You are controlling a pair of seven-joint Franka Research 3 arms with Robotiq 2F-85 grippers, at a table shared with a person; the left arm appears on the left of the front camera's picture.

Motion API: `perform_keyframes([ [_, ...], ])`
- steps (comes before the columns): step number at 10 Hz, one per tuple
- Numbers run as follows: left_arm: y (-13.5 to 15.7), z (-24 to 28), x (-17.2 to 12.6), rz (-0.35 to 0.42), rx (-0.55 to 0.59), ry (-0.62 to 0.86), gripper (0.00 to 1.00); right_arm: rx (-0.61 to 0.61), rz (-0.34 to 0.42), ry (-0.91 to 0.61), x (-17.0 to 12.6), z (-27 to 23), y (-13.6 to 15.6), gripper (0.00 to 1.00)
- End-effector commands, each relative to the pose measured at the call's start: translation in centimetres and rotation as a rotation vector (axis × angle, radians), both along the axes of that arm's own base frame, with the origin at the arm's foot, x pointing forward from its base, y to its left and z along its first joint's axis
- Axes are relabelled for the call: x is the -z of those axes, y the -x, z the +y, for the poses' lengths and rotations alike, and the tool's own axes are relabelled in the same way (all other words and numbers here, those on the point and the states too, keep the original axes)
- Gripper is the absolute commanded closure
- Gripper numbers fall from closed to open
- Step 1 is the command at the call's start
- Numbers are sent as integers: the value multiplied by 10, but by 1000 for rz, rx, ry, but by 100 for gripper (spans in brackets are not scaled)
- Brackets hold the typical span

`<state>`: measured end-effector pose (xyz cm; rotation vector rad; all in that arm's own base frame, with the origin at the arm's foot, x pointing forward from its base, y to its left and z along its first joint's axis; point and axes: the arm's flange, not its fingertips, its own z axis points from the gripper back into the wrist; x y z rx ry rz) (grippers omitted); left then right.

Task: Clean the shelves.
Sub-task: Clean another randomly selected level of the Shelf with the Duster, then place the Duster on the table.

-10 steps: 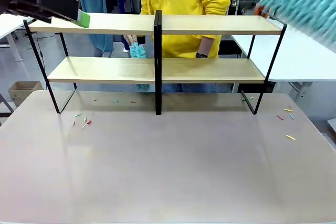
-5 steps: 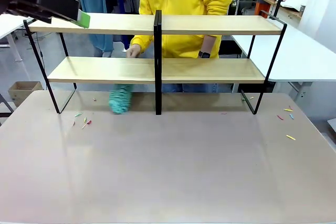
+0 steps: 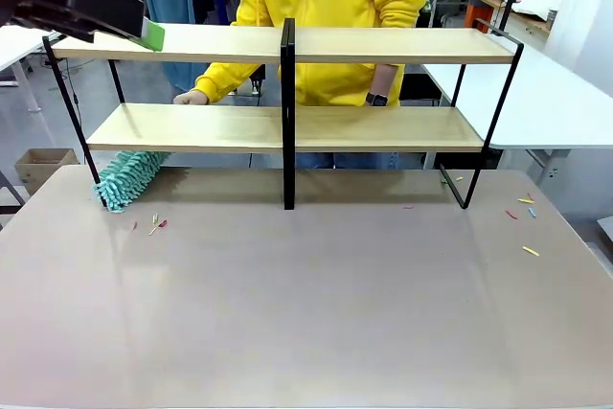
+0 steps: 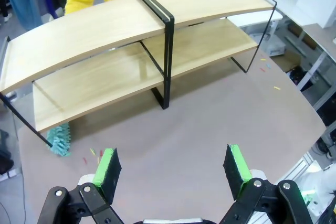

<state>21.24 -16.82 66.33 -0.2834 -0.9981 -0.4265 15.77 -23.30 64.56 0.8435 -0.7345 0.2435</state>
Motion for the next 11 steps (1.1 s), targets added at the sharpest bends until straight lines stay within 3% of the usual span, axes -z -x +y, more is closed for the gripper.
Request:
perform_keyframes([
  [1, 0, 1, 1, -7, -1, 2, 0, -8, -21, -9, -1, -2, -2, 88],
  [11, 0, 1, 1, -7, -1, 2, 0, -8, -21, -9, -1, -2, -2, 88],
])
